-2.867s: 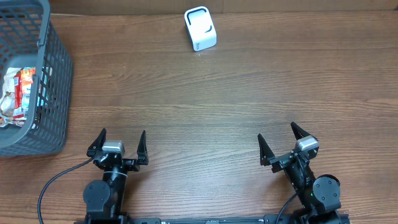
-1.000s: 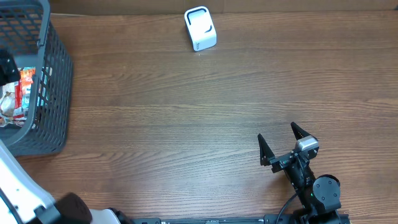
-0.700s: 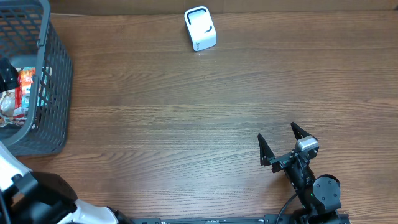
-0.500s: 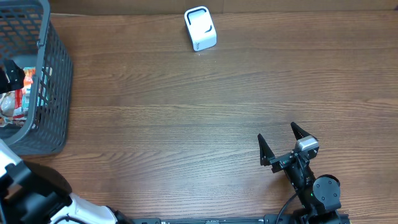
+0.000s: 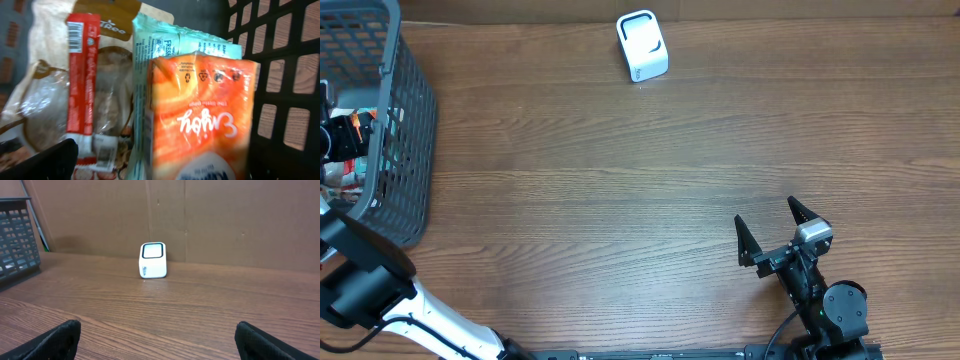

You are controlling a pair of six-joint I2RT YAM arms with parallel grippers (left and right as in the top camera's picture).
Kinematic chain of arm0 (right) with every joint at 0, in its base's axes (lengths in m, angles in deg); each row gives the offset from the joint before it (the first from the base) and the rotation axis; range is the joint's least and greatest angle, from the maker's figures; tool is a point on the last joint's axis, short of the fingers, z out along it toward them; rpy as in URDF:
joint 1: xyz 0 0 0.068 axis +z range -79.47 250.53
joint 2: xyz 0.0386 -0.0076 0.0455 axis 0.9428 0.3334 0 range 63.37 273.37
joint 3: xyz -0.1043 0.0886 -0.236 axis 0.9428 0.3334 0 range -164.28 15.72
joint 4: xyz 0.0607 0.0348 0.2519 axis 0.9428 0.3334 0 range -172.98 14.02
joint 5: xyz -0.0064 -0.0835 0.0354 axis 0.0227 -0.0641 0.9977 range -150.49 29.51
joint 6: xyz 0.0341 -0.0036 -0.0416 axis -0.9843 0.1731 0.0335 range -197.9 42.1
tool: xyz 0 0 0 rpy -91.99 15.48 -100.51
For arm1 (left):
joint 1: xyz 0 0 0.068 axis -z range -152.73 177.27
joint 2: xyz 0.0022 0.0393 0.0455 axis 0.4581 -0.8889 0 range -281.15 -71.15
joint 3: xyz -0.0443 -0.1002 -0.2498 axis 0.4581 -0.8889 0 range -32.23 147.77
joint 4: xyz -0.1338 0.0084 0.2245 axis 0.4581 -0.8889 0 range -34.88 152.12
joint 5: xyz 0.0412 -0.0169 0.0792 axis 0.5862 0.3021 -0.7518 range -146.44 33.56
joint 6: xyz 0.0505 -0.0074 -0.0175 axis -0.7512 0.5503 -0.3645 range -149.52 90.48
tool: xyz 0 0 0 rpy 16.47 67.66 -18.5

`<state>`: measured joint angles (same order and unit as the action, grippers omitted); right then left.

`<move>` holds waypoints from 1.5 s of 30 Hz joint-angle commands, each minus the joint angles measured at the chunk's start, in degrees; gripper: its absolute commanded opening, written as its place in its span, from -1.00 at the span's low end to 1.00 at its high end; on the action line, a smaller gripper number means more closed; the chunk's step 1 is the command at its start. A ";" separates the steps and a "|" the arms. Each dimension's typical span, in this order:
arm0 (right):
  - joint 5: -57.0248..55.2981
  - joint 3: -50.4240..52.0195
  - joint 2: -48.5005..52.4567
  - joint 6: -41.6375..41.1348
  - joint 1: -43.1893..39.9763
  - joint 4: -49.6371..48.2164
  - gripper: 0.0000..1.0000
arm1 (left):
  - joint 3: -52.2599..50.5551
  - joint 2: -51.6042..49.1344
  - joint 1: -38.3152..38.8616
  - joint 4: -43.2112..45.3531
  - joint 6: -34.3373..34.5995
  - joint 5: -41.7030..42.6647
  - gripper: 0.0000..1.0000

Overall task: Scan the item barcode
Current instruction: 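Reach the left gripper into the grey basket and grasp items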

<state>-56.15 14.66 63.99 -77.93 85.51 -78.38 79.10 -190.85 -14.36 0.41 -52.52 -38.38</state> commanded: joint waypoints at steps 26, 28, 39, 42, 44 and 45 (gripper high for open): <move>0.26 0.61 -0.46 -0.20 -0.28 -0.20 1.00 | -3.32 -6.62 4.83 5.49 -2.08 -4.96 0.97; 0.26 0.61 -0.46 -0.20 -0.28 -0.20 1.00 | -3.58 -6.62 4.87 5.77 -2.10 -4.94 0.89; 0.26 0.61 -0.46 -0.20 -0.28 -0.20 1.00 | -3.58 -6.62 4.87 4.98 -2.29 -6.64 0.40; 0.26 0.61 -0.46 -0.20 -0.28 -0.20 1.00 | -3.58 -6.62 4.87 4.76 -2.32 -6.73 0.17; 0.26 0.61 -0.46 -0.20 -0.28 -0.20 1.00 | -3.54 -6.49 4.87 4.59 -2.29 -7.93 0.10; 0.26 0.61 -0.46 -0.20 -0.28 -0.20 1.00 | -3.54 -6.27 4.87 4.57 -2.27 -8.59 0.08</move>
<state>-56.18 14.66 63.99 -77.91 85.51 -78.38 76.10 -196.31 -9.84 5.48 -54.14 -44.50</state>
